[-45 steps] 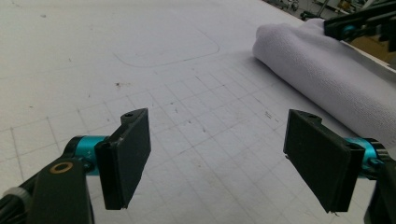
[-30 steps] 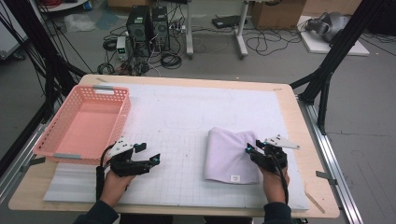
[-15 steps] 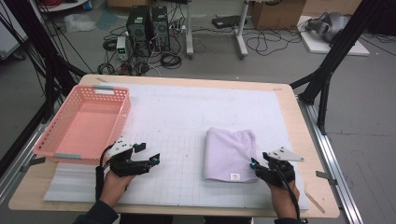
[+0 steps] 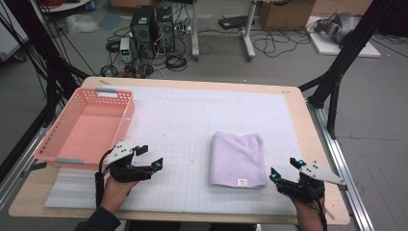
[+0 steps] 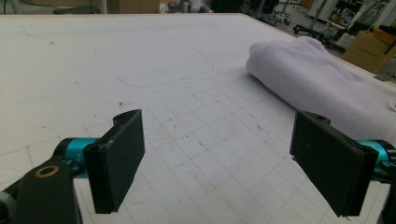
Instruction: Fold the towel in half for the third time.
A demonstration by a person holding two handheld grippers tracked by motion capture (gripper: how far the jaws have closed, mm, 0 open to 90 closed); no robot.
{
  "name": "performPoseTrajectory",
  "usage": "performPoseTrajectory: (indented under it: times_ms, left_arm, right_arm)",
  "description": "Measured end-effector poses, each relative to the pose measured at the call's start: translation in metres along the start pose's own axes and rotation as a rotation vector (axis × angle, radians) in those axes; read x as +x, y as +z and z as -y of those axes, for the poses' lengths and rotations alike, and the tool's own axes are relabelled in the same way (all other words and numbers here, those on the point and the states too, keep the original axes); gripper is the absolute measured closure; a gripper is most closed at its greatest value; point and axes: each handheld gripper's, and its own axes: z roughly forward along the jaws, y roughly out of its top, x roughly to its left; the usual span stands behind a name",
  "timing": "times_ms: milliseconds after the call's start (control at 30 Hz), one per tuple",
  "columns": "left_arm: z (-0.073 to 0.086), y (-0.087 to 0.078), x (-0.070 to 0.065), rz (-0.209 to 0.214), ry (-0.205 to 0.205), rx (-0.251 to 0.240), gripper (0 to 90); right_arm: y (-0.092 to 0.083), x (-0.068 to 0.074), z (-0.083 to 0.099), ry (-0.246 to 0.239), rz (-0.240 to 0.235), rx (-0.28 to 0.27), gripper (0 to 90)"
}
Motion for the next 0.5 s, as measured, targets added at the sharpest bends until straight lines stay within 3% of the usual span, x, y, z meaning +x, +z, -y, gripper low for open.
performPoseTrajectory:
  times_ms: [233,500]
  left_arm:
    - [-0.0006,-0.0010,0.0007,0.000,-0.007,-0.007,18.0]
    - [-0.0001,0.0003,-0.0026,-0.009,0.015,0.003,17.9]
  right_arm:
    - [0.0026,-0.0030,0.0011,0.000,0.002,0.006,19.2]
    - [0.0022,-0.0036,0.0028,0.000,0.010,0.023,18.8]
